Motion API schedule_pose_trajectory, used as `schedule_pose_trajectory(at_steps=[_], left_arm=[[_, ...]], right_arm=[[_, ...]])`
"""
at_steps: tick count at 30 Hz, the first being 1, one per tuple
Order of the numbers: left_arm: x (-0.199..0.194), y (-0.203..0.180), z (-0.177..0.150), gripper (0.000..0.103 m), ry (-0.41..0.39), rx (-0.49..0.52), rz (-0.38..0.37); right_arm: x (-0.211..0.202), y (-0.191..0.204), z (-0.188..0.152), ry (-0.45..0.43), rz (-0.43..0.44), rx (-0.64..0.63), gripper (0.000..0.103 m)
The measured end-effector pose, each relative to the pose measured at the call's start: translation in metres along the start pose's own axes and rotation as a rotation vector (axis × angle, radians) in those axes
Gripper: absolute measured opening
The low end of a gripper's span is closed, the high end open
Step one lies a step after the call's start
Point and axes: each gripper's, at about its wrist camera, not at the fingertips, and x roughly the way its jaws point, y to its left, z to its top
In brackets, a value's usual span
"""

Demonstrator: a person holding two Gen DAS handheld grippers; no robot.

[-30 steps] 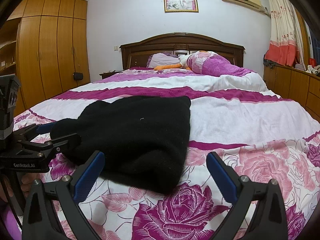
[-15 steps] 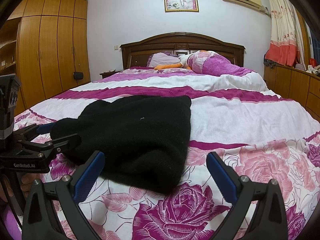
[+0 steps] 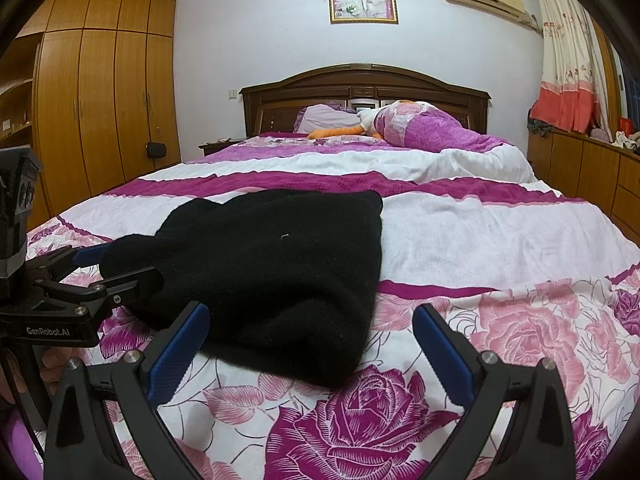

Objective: Fold small clothes

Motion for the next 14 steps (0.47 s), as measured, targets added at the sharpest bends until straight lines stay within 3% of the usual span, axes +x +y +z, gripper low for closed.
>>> schedule_pose_trajectory(at_steps=[14], left_arm=[[-0.0002,0.0008,0.0002,0.089,0.001,0.001,0.0]], right_arm=[[-0.0001,-0.0016,0.0003,0.001,0.0,-0.001,0.103]])
